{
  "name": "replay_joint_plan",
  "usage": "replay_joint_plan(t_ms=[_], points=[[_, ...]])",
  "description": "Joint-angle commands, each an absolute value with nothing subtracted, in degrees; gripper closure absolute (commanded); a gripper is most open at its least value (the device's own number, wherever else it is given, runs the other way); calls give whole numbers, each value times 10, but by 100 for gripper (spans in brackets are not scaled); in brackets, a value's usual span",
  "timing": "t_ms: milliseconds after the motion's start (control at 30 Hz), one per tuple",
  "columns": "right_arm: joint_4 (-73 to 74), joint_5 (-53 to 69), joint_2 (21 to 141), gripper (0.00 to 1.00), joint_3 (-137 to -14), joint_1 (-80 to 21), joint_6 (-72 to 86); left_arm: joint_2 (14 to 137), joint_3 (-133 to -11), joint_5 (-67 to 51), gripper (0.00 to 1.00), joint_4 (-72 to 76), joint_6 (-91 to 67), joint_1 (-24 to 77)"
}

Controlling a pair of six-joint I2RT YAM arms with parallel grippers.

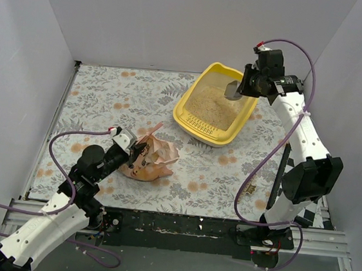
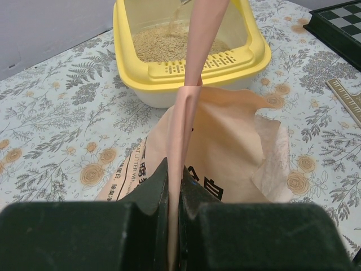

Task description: Fill the litter box with clean litter

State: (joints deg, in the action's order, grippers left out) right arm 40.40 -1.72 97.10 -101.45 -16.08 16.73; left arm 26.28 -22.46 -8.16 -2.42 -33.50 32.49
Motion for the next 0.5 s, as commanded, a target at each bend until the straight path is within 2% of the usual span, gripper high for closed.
replay_joint_plan(t_ms=[0, 167, 300, 367, 467], points=[[476, -109, 984, 99, -1130, -192, 122, 275, -258, -95, 100, -40, -341, 330], [545, -153, 1001, 99, -1228, -229, 97, 294, -279, -94, 100, -61, -342, 330], [559, -163, 974, 99, -1245, -242, 98, 301, -286, -84, 100, -69, -345, 330], [558, -170, 948, 99, -1232, -242, 109, 302, -288, -83, 100, -71, -349, 330], [514, -205, 870, 99, -1133, -238, 137, 307, -294, -86, 100, -75, -357, 330]])
